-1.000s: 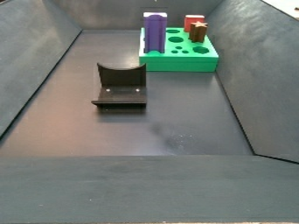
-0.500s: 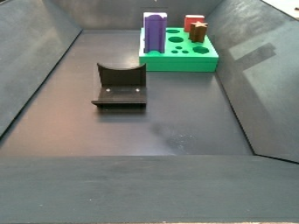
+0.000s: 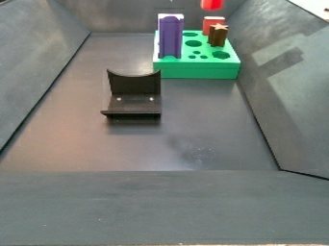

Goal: Pick up the hexagon object. Move up. Move to above the board. Insert the hexagon object.
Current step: Insert the hexagon object.

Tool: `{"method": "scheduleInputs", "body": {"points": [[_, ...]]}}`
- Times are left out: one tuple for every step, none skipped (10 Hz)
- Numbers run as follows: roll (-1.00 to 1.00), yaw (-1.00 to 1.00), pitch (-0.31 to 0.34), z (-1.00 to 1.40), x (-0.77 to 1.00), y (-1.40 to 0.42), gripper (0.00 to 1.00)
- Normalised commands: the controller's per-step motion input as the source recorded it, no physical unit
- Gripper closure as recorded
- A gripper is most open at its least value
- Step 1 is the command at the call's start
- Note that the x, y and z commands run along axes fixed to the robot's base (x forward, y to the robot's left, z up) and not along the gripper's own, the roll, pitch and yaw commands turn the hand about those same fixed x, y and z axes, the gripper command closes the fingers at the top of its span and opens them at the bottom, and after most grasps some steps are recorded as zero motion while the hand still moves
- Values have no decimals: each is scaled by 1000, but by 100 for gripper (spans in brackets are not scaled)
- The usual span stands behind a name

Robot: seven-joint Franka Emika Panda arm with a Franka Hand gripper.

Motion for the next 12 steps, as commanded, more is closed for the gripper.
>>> {"method": "scheduleInputs", "body": {"points": [[0,-60,-57,-309,-371,43,100],[0,-3,-34,-311,-351,11,100],[0,0,-59,-71,-154,0,100],[0,46,-71,-43,-9,-31,100],[67,0,-47,-474,-80,0,100],[49,0,-67,-640,-94,0,100],[33,0,-64,-606,-86,49,100],[14,0,-51,-514,-91,83,100],[0,0,-56,-460,-146,111,100],[0,0,-61,-391,-143,97,100],[-24,0,-80,-186,-26,11,100],[-16,0,-99,-257,-51,17,100]]}}
